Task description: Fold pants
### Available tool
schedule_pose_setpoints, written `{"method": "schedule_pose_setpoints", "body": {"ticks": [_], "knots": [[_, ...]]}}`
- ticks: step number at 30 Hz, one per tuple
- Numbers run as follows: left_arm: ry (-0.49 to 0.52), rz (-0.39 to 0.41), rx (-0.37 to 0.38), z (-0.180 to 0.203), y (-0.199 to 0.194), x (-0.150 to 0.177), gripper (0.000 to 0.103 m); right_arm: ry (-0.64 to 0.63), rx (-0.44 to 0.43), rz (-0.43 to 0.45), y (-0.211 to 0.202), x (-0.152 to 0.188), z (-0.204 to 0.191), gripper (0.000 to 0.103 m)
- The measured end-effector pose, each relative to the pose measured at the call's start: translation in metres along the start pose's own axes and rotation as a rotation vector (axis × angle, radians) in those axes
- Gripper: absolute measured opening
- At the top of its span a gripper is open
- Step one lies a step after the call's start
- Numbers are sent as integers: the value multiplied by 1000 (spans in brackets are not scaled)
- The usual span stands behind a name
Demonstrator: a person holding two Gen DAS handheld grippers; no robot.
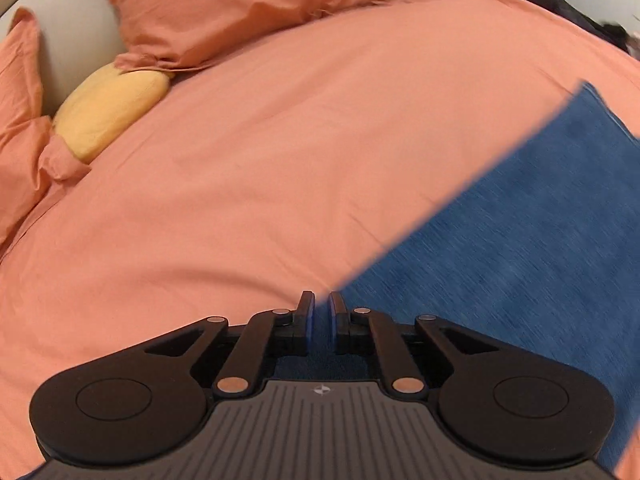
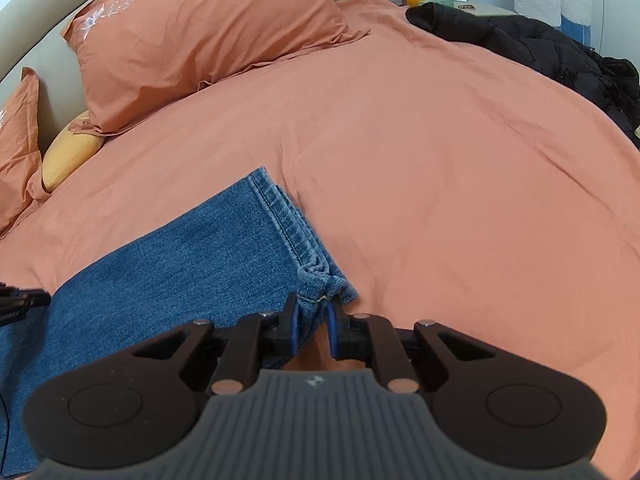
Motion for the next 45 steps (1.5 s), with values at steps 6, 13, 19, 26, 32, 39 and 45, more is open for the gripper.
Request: {"method": "schedule_pose_setpoints", "body": {"ticks": [6,13,19,26,32,39,45], "knots": [[62,-44,87,43,-23,39,11,2,14,25,-12,-5,-7,8],[36,-39,211,93,-45,72,11,0,-3,89,-47,-20,-28,7],[-21,-15,238,115,-55,92,0,-72,-47,165,-96,-38,-72,6],[-84,36,299,96,-100,111,6,-264,-150,282,-179,-50,-172,6],[-152,82,245,39,-146,139,7,-420,-260,317,-227,-32,-287,6],[-308,123,159,-39,-182,176,7,-440,-384,187,-207,25,-401,4],[-430,123,144,-86,-198,218,7,-430,-466,-15,-137,122,-456,4]]}}
Point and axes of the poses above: each gripper's, at about its wrist camera, not at the fingertips, and y roughly the way its jaws point, z to its right, x to its underside, the point moved 7 cm from there along y, roughly the way its jaws point, and after that the axes turned 4 degrees about x, right-handed, at the moved point
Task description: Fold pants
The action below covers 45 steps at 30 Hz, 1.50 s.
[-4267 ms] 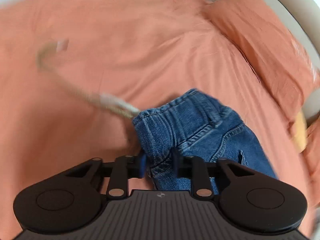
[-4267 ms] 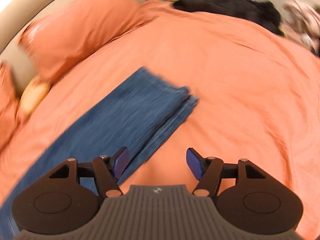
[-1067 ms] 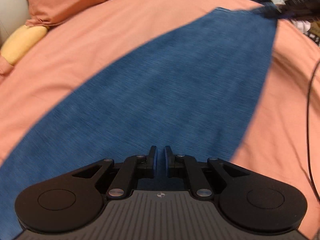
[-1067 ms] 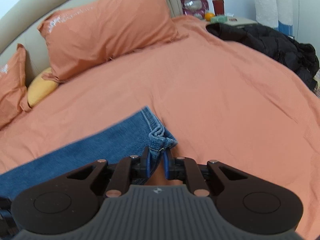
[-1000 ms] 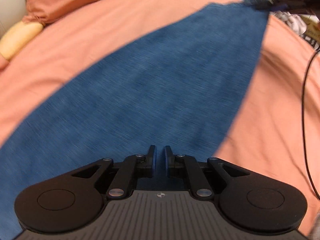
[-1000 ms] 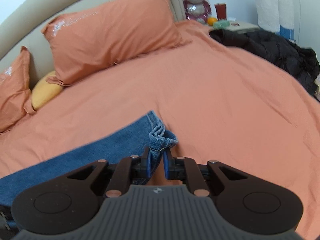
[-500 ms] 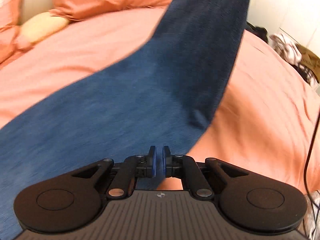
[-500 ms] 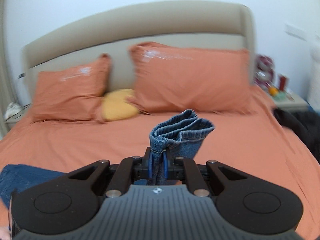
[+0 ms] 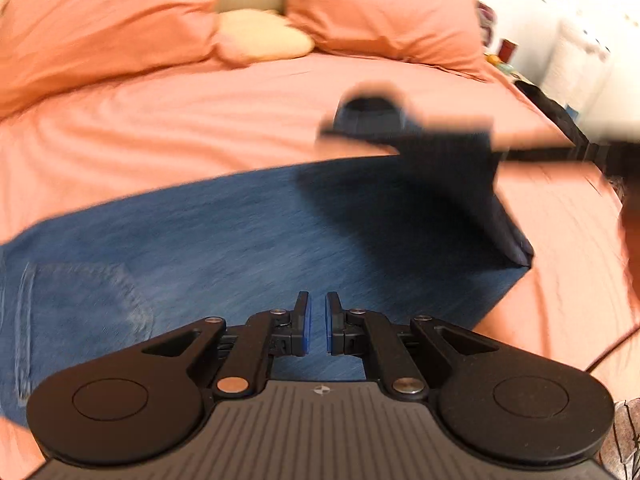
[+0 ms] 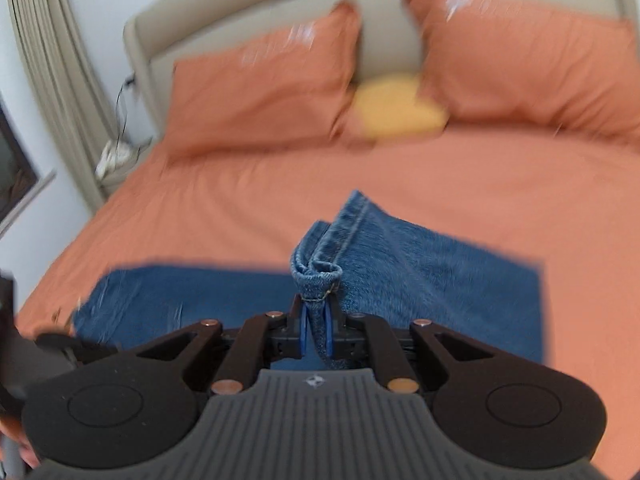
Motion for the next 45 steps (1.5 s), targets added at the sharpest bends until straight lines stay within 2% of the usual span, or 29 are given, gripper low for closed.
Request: {"method": "schedule_pose_setpoints", "body": {"ticks": [3,6,9,10,12,13,14,19,23,25,27,29,32,33,34,36,40,45], "knots": [[-75,1,30,-22,-3,8,8,-43,-14,-108,40,44,-23,4],[-150,11,70,-37,-1,12,24,-93,-7,-192,66,82,-35,4],[-222,17,124,-45,5,14,46,-105,14,-245,85,99,-32,5],[-245,18,140,-49,10,13,55,-104,15,-255,90,103,-33,8],[-289,15,177,-52,21,8,60,-102,-3,-280,96,105,-35,16],[-310,12,192,-55,27,5,64,-100,-14,-291,97,105,-35,25],[-328,9,201,-56,32,3,69,-100,-28,-301,96,103,-36,29],[-411,22,231,-65,64,-14,75,-175,-7,-274,71,79,-23,50],[-456,27,249,-67,95,-28,75,-206,122,-235,54,52,21,49],[-452,24,253,-65,109,-35,73,-198,199,-225,47,42,55,44],[-435,16,259,-60,120,-41,63,-172,274,-229,46,32,87,39],[-393,13,220,-55,126,-46,24,-141,329,-235,45,23,116,34],[-252,98,186,-39,110,-57,18,-117,396,-228,41,14,153,23],[-193,137,186,-31,100,-61,17,-103,402,-222,44,7,161,15],[-125,180,188,-22,88,-66,17,-86,398,-211,46,2,168,12],[-32,225,183,-9,71,-72,17,-49,368,-175,46,-4,180,11],[-10,157,120,-21,84,-72,16,18,294,-127,69,-15,184,8],[-74,68,80,-46,120,-54,16,73,281,-164,114,-8,187,2]]}}
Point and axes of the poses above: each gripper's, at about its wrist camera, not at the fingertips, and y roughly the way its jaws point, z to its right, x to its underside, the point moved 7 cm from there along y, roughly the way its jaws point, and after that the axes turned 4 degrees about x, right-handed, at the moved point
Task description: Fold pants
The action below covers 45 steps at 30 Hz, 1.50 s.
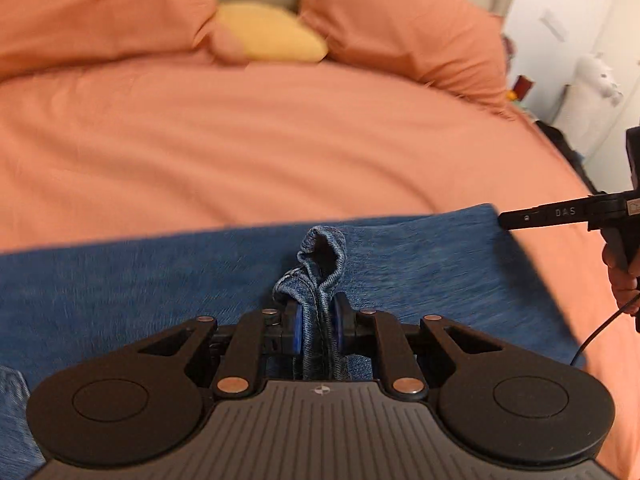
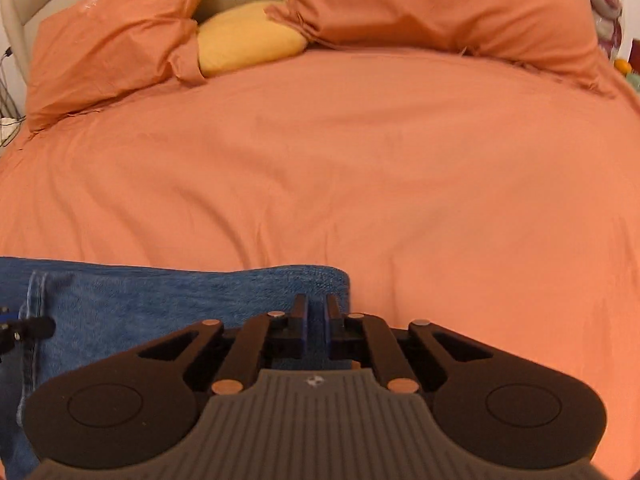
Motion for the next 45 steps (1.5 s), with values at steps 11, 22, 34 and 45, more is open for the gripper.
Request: {"method": "schedule_pose_setpoints", "body": {"ticks": [11,22,34,45], "knots": [[-42,-80,-26,-10,8,5,30,40,45,-60,42,1,2,0],[39,-124,-111,26,-43,42,45,-84,-65,-122,-63,98,11,1],[-50,-165,-190,30,-31,65,40,-207,28,-112,-65,160,-6,1],[-116,-1,-219,-12,-153,47,57,-288,-9,-25,-119,128,-45,3]]}}
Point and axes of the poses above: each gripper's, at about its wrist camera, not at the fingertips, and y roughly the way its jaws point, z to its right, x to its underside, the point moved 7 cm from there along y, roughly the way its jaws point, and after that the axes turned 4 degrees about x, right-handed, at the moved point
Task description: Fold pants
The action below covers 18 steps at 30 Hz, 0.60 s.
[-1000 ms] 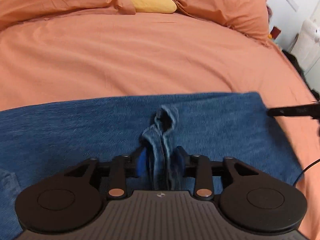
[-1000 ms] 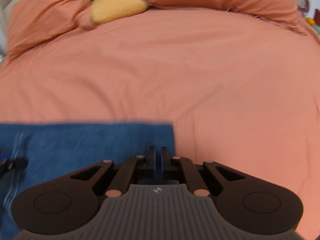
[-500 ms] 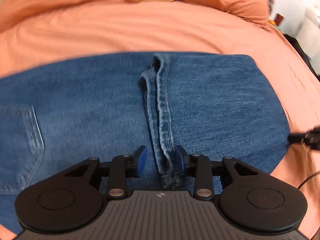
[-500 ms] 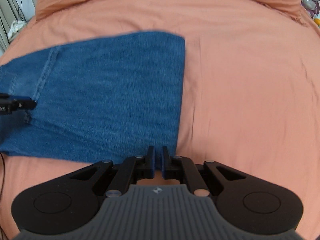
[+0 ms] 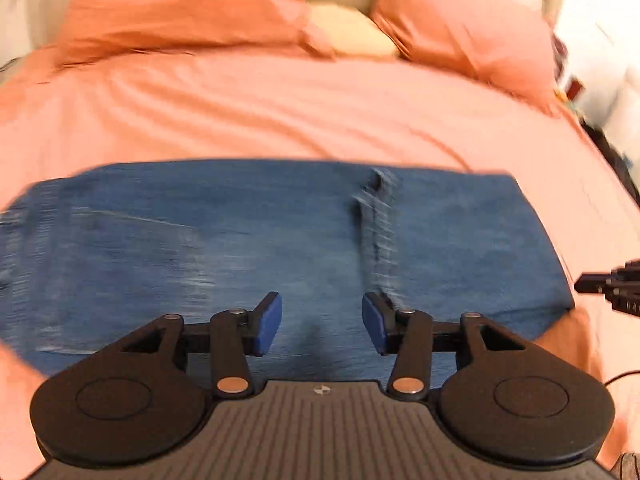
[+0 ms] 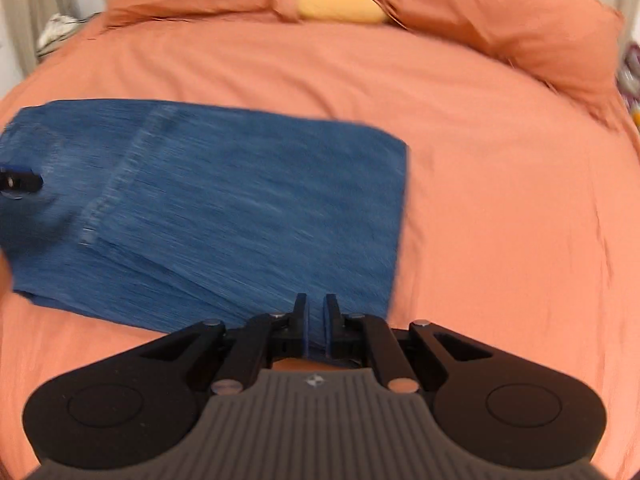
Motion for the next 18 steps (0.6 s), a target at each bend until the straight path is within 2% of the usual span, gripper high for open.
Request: {"method": "schedule_pose_setpoints", "body": {"ticks": [2,4,12,15,18], "knots": [[-67,37,-15,-30,-22,0,62,-31,-25,30,-8,-9,-17,7],[-141,71,-33,-64,-40,1,64,-69,-47,54,-13,-18,-36,17],[-432,176,-102,-194,-82,23,72,-306,-113,77,-4,-50,-129,17],[-503,212,-119,-225,-81,35,77,-385,-116,64,11,-60,-161,17],[-600,231,-92,-248,-68,46,78,-466,-105,45,27,-67,-184,17]]}}
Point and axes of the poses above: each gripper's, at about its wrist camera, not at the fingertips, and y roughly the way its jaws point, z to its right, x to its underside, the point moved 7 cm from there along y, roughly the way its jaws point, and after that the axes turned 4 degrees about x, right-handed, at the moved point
